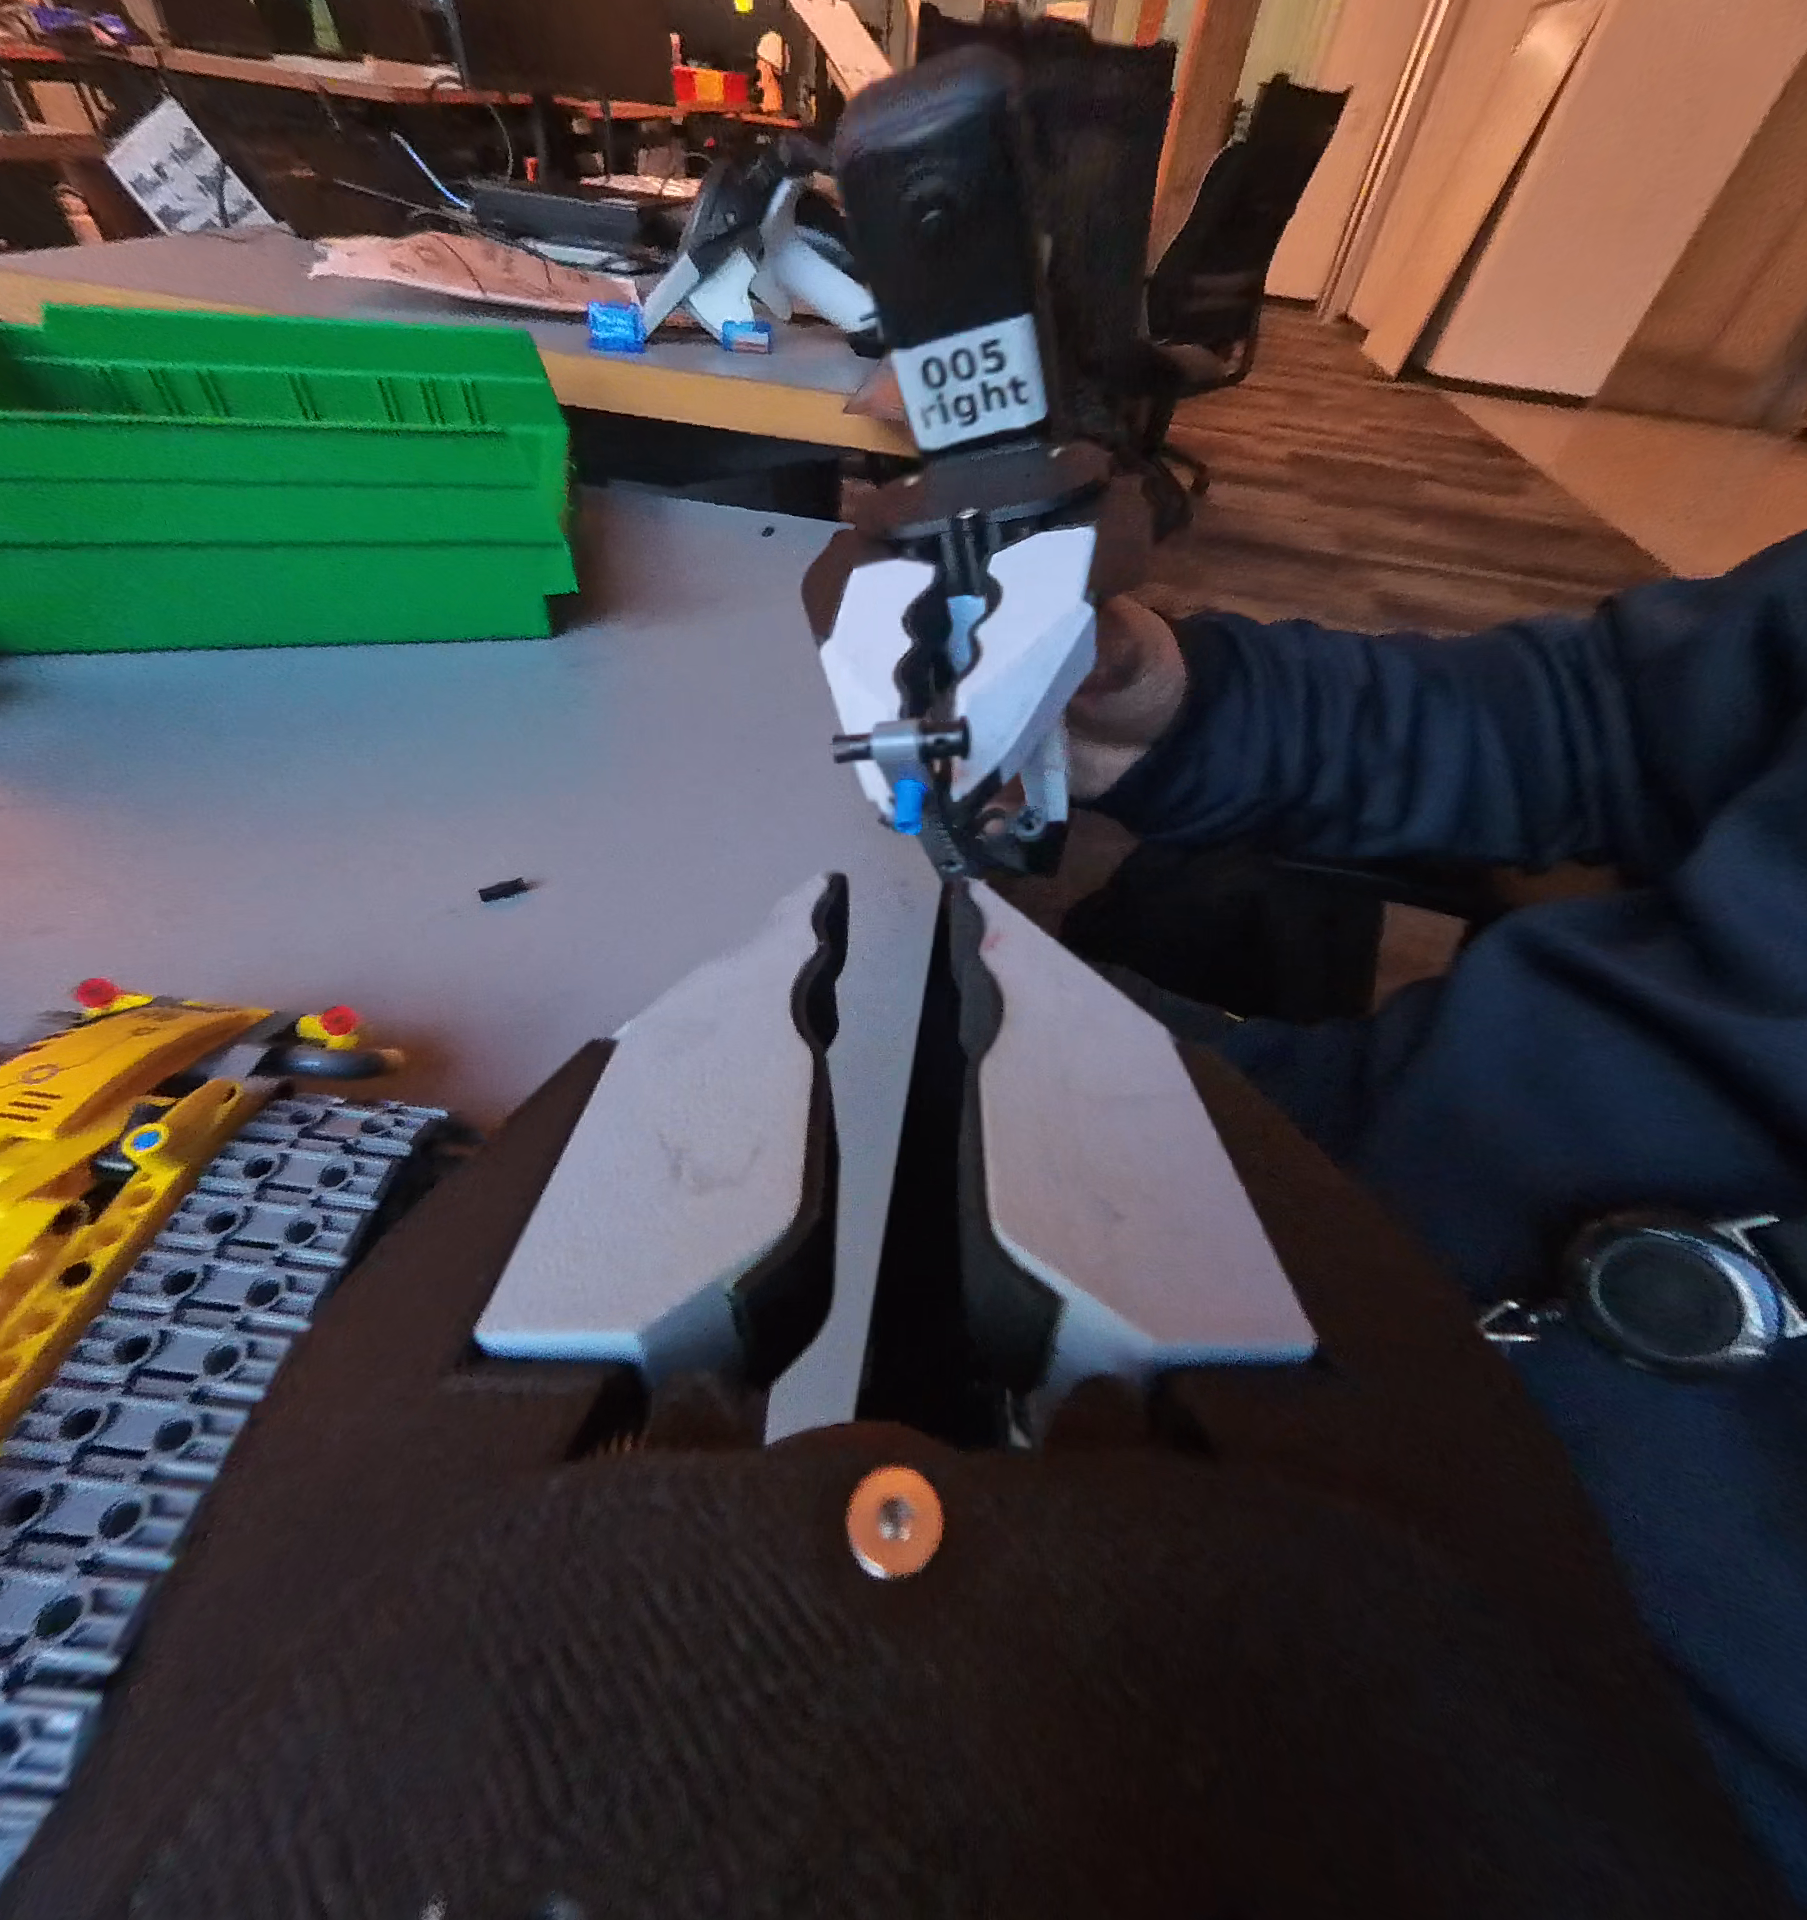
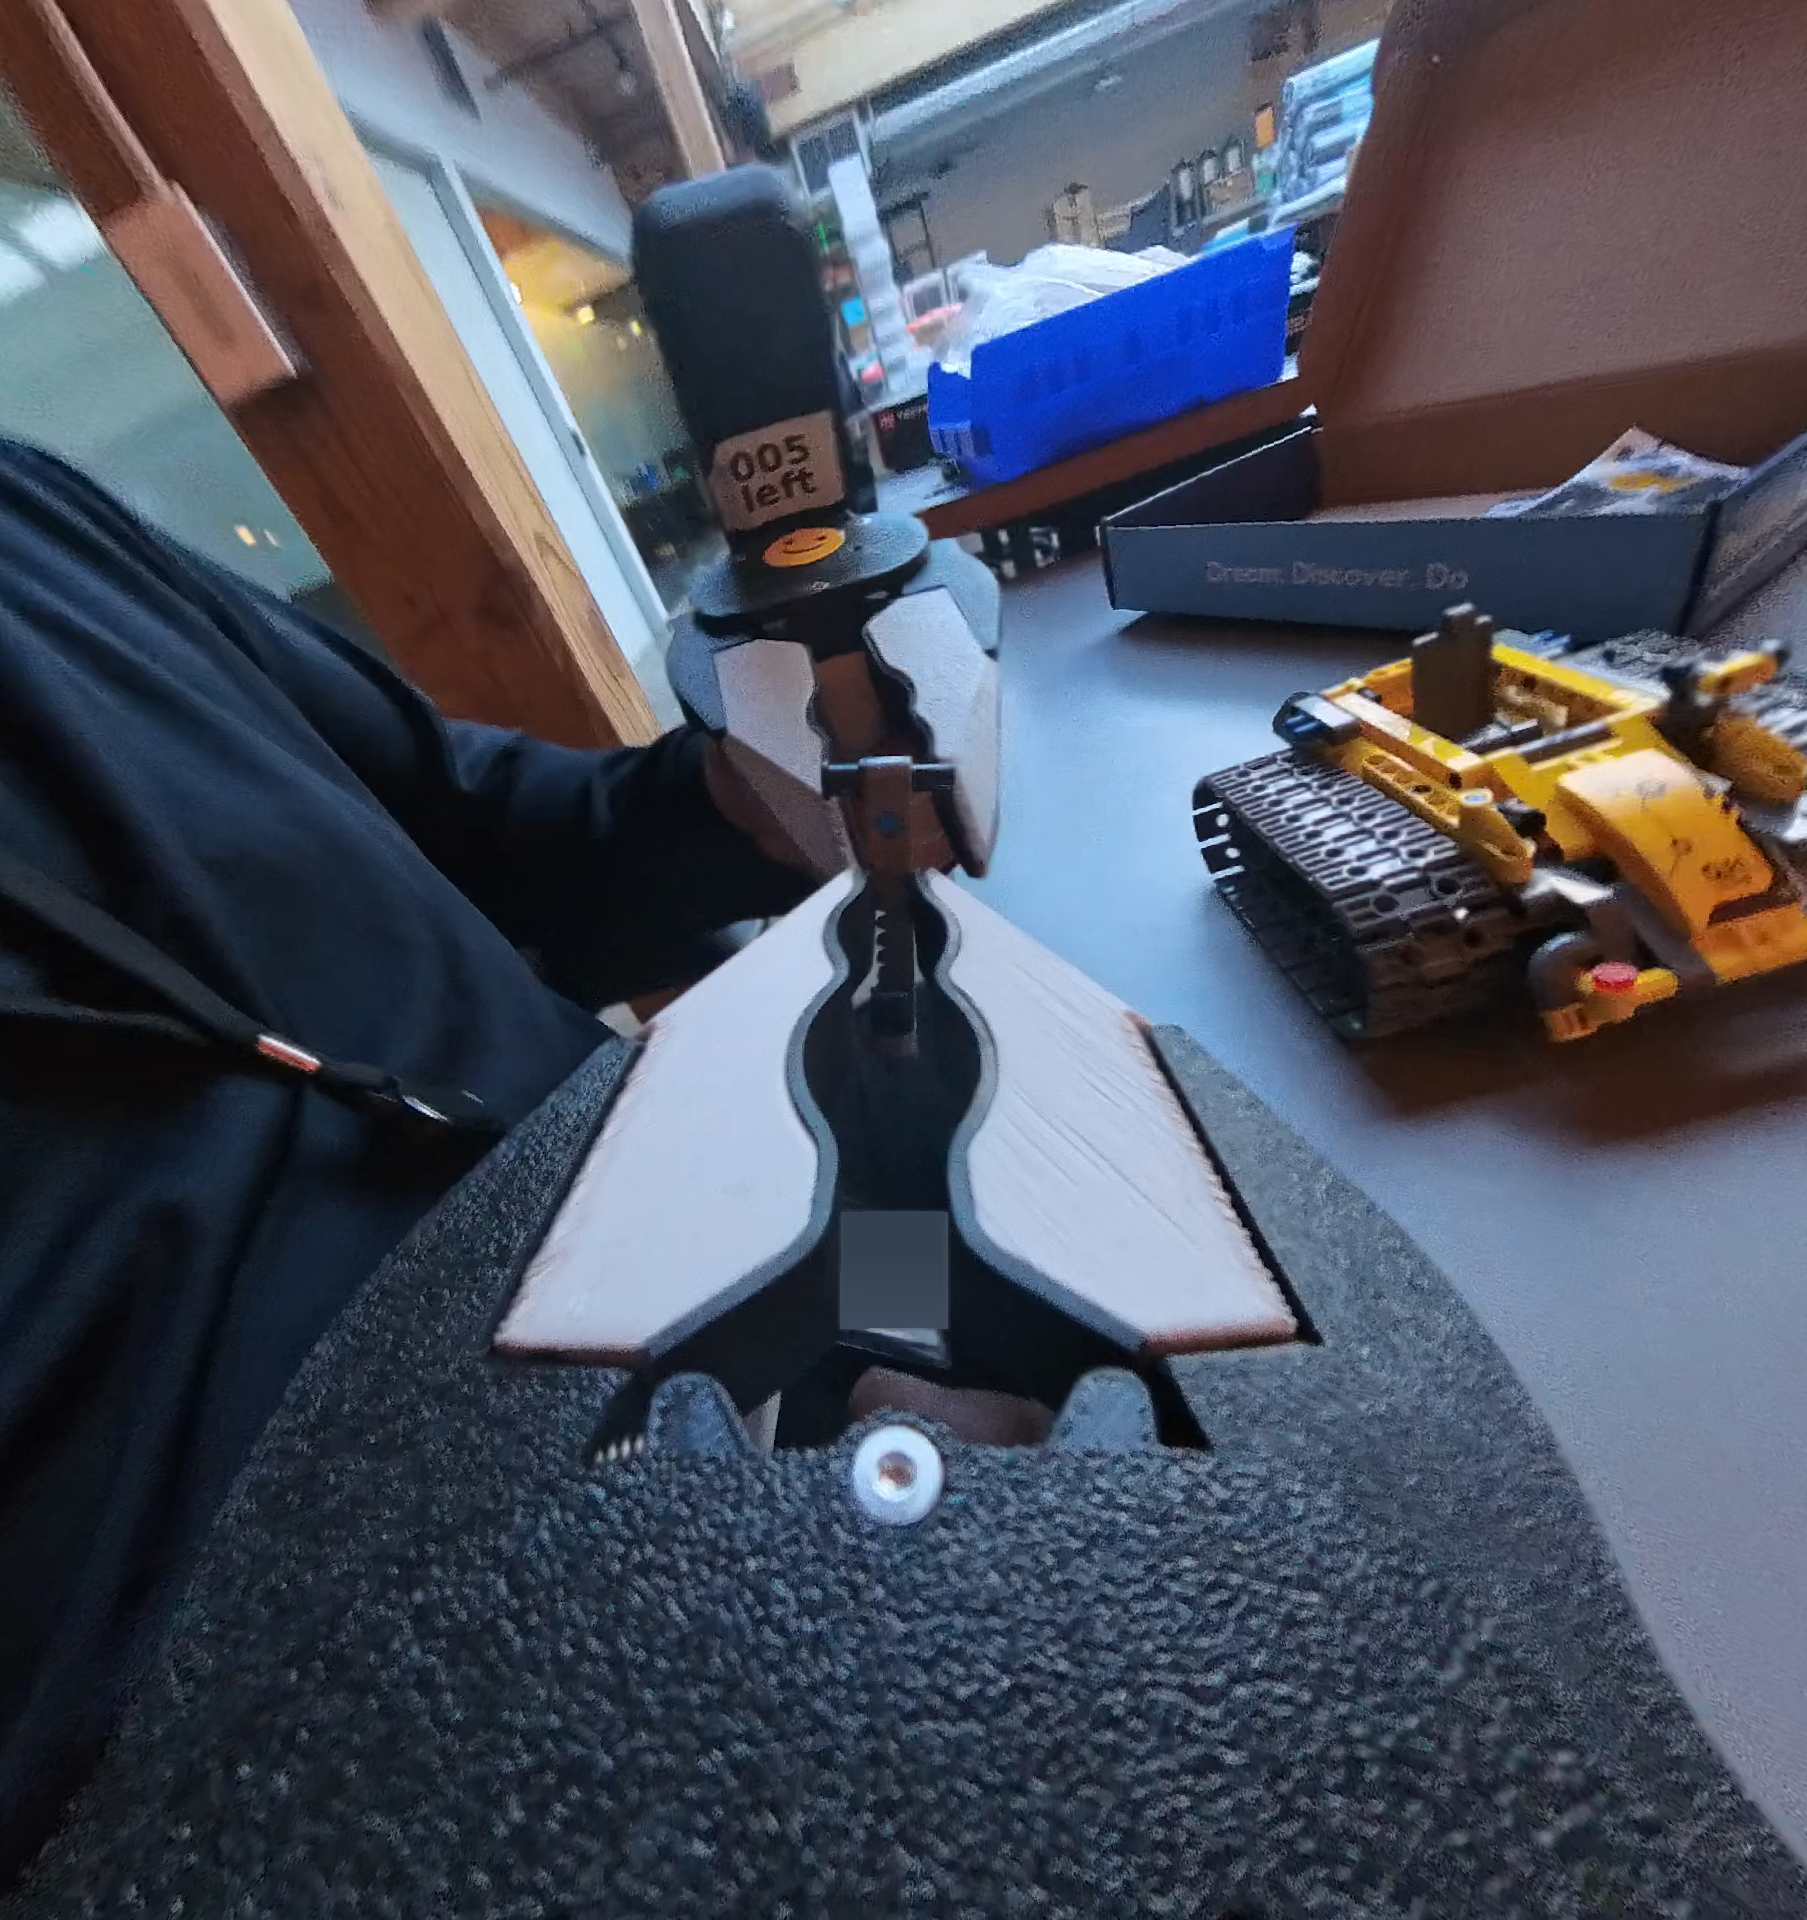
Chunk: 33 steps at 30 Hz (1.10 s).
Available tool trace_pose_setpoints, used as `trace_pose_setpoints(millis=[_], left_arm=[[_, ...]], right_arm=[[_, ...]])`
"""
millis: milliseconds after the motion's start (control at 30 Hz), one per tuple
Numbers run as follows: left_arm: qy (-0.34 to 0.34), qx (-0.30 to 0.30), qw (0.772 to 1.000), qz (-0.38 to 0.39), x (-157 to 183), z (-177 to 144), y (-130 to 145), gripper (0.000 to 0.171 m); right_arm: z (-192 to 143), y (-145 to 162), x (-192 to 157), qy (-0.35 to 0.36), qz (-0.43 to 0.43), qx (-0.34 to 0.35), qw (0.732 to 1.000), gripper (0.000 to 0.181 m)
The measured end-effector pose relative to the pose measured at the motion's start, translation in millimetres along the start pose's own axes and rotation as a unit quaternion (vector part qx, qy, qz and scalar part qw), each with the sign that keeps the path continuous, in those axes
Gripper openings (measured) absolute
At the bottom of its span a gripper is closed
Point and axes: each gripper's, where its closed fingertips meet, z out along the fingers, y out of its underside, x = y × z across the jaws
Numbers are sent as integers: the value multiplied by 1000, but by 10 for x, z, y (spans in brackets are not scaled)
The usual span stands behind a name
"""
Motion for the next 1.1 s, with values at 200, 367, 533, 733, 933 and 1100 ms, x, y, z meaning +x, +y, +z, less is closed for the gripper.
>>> trace_pose_setpoints(millis=[200, 367, 533, 733, 933, 1100], left_arm=[[-16, -47, 999, 5, -139, 11, 148, 6], [26, -46, 998, -39, -130, 19, 235, 11], [23, -61, 997, -33, -151, 53, 320, 6], [35, -68, 996, -47, -102, 90, 360, 9], [50, -64, 995, -63, -58, 126, 372, 6], [25, -69, 996, -49, -97, 155, 430, 1]], right_arm=[[98, 195, 142, -2, 57, -31, 998, 5], [123, 275, 246, 6, 66, -46, 997, 5], [132, 351, 260, 0, 53, -75, 996, 6], [104, 413, 210, -17, 59, -100, 993, 6], [72, 441, 196, -13, 55, -116, 992, 6], [61, 487, 232, 7, 41, -132, 990, 6]])
